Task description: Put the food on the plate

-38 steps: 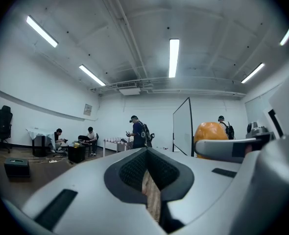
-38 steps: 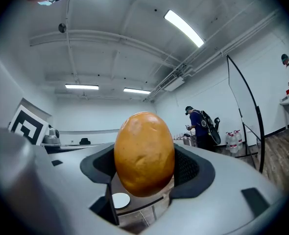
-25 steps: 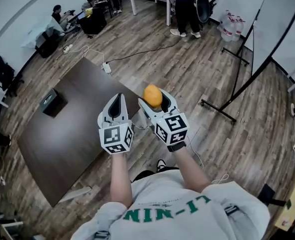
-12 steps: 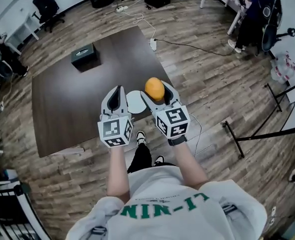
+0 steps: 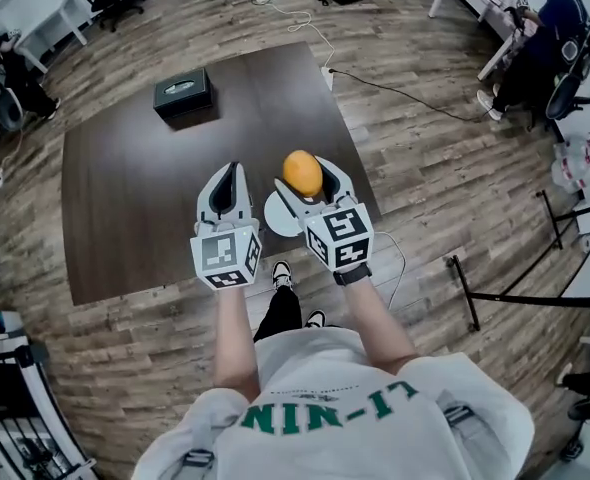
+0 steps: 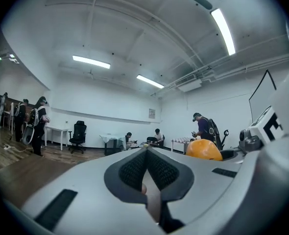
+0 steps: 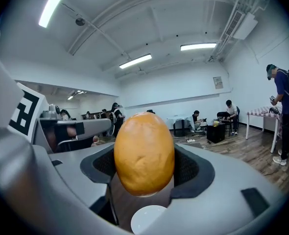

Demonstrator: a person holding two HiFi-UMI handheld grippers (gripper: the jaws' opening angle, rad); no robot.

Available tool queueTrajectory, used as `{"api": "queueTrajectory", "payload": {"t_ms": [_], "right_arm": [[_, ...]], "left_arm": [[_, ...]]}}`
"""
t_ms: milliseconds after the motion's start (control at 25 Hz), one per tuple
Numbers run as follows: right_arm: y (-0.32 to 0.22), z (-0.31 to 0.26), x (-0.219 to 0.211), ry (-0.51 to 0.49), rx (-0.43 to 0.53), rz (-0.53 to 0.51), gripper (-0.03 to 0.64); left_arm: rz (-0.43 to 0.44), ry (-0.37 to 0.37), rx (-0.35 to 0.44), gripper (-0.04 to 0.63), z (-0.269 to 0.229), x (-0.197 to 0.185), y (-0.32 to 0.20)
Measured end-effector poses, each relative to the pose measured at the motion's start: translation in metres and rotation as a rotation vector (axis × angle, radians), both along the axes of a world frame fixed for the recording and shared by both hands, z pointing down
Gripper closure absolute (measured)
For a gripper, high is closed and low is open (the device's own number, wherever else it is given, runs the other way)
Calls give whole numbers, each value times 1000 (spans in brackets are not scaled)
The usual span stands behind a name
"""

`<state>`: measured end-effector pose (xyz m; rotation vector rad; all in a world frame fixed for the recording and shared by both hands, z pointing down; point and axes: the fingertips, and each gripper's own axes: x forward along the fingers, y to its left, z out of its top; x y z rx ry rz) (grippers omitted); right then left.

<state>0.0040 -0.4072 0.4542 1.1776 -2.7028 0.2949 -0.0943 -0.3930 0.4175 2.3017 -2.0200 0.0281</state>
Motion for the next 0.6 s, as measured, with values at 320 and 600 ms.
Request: {"api": "queueTrajectory", "payload": {"t_ms": [320,600], "right_arm": [[-36,85,-35,122,-167,-23,295],[-36,189,-47,270,-337,-33,293]], "left_arm": [[-6,29,-66,582,43,-31,-40],[-11,44,-133,581,84,-52,-56]]}}
